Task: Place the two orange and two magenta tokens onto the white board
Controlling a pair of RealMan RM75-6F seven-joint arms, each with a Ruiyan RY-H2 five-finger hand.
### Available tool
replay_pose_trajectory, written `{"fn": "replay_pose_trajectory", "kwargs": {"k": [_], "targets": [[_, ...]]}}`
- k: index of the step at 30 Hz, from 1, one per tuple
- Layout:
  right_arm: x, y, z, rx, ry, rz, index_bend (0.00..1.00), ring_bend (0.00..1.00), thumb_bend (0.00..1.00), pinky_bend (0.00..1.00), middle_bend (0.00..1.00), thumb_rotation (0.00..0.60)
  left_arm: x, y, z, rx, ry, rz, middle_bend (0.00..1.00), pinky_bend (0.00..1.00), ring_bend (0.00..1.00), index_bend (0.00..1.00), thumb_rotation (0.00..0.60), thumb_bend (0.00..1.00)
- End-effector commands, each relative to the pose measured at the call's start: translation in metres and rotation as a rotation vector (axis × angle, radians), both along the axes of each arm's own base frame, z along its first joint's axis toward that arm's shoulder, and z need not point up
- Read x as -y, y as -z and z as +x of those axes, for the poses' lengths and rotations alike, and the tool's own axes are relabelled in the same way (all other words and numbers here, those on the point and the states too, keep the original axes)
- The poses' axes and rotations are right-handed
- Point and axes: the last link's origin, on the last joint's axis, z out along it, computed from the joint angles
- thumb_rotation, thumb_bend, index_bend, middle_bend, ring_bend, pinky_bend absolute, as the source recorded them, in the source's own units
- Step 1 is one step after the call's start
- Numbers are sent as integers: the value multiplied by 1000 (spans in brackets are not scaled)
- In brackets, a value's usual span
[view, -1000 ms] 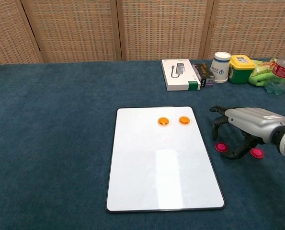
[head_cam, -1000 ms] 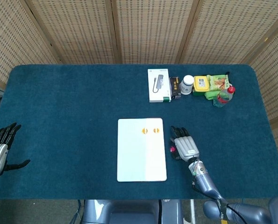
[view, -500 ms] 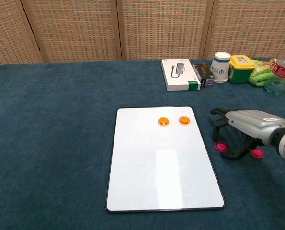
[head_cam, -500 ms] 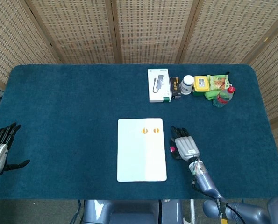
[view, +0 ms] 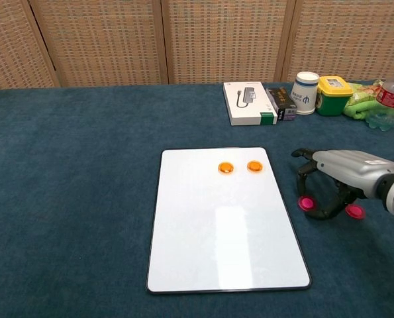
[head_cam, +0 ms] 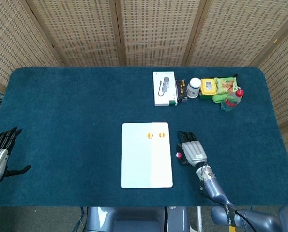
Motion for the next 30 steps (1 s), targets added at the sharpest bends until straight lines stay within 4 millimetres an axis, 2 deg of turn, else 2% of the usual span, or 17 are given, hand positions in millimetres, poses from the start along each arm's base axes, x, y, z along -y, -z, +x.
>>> {"fn": "replay_pose_trajectory", "kwargs": {"k": [1, 9, 14, 18, 24, 30], "targets": [[5, -6, 8, 20, -13, -16, 582, 0, 337, 0, 31, 600, 0, 0, 0, 0, 0, 0, 0, 0, 0, 0, 600, 0], [23, -15, 54, 55, -81, -29, 582, 0, 337, 0, 31, 600, 0, 0, 0, 1, -2, -1, 0, 0, 0, 0, 600, 0], [32, -6, 83, 65, -96, -9, 582, 0, 337, 0, 32, 600, 0, 0, 0, 2, -3, -1, 0, 0, 0, 0, 600, 0], [36, 10, 104, 55, -102, 19, 582, 0, 337, 0, 31, 600, -1, 0, 0, 4, -5, -2, 0, 0, 0, 0, 600, 0], [39, 32, 115, 28, -84, 49, 582, 0, 337, 0, 31, 600, -1, 0, -1, 7, -9, -6, 0, 0, 0, 0, 600, 0], [44, 43, 124, 9, -77, 47, 569, 0, 336, 0, 31, 600, -1, 0, -1, 10, -13, -9, 0, 0, 0, 0, 600, 0]]}}
